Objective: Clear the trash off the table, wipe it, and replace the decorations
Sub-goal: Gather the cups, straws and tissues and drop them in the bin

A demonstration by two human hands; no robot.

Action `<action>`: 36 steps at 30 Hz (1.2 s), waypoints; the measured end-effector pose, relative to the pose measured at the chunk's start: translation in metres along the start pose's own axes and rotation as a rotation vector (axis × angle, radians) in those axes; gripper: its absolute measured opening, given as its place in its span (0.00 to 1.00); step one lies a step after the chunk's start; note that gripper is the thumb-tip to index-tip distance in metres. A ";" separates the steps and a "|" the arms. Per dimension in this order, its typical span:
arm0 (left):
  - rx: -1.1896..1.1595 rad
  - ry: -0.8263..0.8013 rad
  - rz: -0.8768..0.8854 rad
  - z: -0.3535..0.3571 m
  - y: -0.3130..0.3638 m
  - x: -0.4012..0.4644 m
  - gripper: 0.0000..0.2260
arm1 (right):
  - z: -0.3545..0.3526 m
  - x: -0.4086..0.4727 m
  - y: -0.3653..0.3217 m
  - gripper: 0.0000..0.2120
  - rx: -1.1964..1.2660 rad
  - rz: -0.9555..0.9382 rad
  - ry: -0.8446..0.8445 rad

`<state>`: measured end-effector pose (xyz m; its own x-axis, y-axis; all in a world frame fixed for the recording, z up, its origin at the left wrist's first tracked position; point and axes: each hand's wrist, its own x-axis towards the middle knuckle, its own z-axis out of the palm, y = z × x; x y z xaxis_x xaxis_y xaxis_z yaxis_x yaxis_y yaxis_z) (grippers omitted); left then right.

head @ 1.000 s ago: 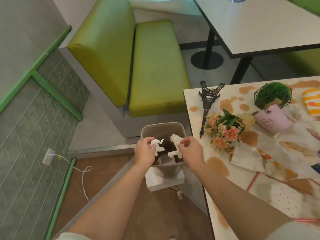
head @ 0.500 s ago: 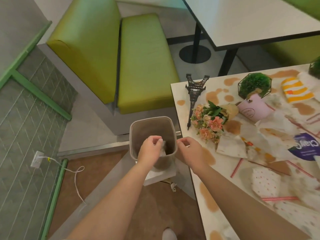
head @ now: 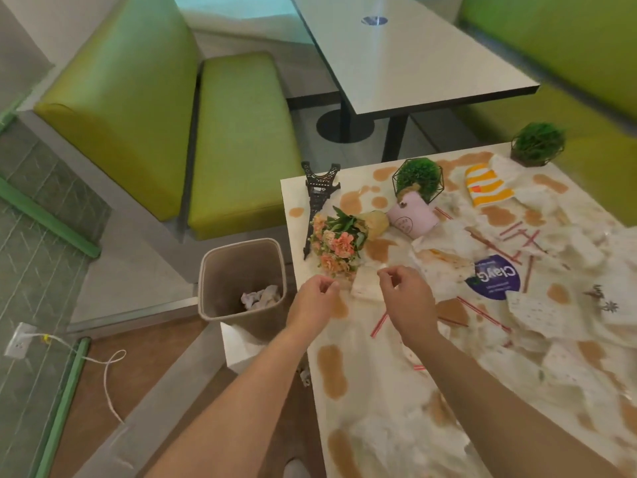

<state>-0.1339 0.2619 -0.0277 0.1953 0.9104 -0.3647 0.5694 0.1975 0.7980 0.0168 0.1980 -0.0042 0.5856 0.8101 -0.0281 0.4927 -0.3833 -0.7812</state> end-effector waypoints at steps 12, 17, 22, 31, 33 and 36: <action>-0.053 -0.046 -0.002 0.061 0.022 -0.027 0.06 | -0.055 0.037 0.077 0.12 -0.518 -0.096 0.003; -0.217 -0.019 -0.058 0.081 0.043 -0.038 0.06 | -0.071 0.043 0.080 0.05 -0.226 -0.102 -0.019; -0.389 -0.032 -0.096 0.090 0.065 -0.043 0.15 | -0.083 0.029 0.064 0.03 0.089 -0.054 0.008; -0.666 -0.205 -0.280 0.091 0.093 -0.058 0.18 | -0.084 0.012 0.059 0.05 0.388 0.051 -0.331; -0.679 -0.224 -0.288 0.093 0.089 -0.062 0.12 | -0.076 0.011 0.067 0.05 0.262 -0.007 -0.256; -0.606 -0.222 -0.281 0.095 0.073 -0.064 0.12 | -0.068 0.008 0.076 0.04 0.071 -0.106 -0.170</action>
<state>-0.0288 0.1835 0.0085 0.3010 0.7121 -0.6343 0.0894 0.6411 0.7622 0.1030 0.1455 -0.0209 0.4130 0.9097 -0.0437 0.4956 -0.2647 -0.8272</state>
